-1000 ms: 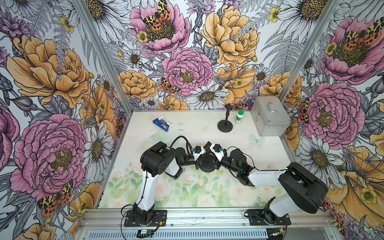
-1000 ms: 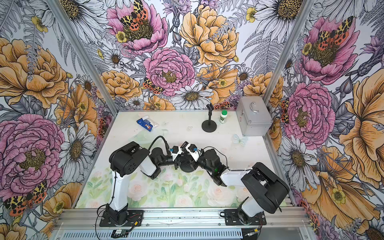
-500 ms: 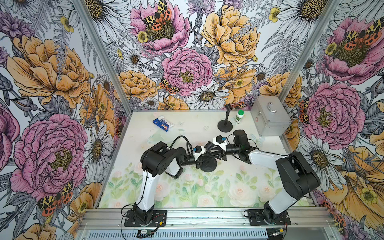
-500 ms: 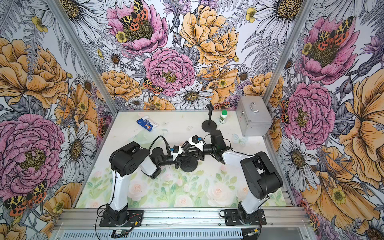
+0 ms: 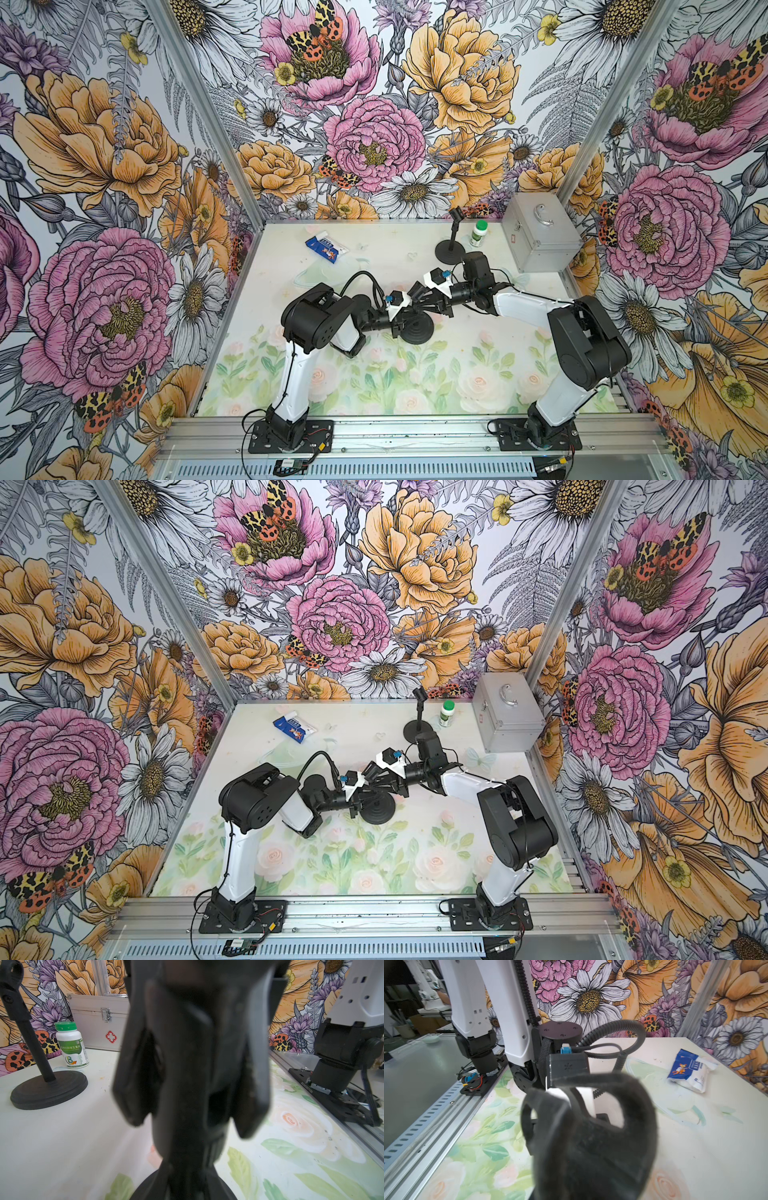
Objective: Assemble a microphone stand
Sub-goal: Screw the microphone stand pole into the microphone stand base.
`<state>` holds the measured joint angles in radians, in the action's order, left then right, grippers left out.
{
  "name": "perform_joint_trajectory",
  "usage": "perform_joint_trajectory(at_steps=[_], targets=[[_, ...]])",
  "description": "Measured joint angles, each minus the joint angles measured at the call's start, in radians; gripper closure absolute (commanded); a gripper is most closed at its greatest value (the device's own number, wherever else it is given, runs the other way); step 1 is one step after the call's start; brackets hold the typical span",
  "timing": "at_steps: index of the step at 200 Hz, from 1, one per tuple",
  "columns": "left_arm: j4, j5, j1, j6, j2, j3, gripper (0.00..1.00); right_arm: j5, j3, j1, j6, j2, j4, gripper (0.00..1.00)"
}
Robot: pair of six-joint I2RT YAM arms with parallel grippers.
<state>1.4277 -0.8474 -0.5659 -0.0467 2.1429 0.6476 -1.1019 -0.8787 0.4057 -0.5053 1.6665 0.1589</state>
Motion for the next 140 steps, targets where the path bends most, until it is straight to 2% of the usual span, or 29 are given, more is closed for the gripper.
perform_joint_trajectory(at_steps=[16,34,49,61,70,74,84,99,115,140], targets=[[0.008,-0.006,0.000,-0.006,0.005,0.001,0.82,0.197,0.154,0.049,0.138,-0.089,0.237,1.00],[0.015,-0.012,0.002,-0.009,0.008,0.001,0.83,0.529,0.330,0.153,0.309,-0.158,0.524,1.00],[0.016,-0.014,0.006,-0.003,0.010,0.002,0.83,0.757,0.404,0.236,0.391,-0.154,0.686,1.00],[0.017,-0.014,0.007,0.000,0.010,0.002,0.82,0.867,0.428,0.280,0.420,-0.137,0.764,1.00],[0.018,-0.014,0.008,0.005,0.010,0.003,0.82,0.896,0.433,0.290,0.426,-0.122,0.800,1.00],[0.017,-0.014,0.008,0.006,0.011,0.003,0.82,0.896,0.433,0.291,0.427,-0.117,0.809,1.00],[0.017,-0.014,0.010,0.006,0.011,0.005,0.82,0.871,0.433,0.279,0.422,-0.111,0.819,0.83],[0.014,-0.013,0.009,-0.001,0.011,0.009,0.82,0.741,0.427,0.224,0.407,-0.111,0.808,0.67],[0.010,-0.007,0.007,0.010,0.012,0.013,0.82,0.523,0.371,0.130,0.365,-0.111,0.701,0.63],[0.009,-0.008,0.007,0.019,0.013,0.016,0.83,0.210,0.186,0.027,0.214,-0.079,0.372,0.60]])
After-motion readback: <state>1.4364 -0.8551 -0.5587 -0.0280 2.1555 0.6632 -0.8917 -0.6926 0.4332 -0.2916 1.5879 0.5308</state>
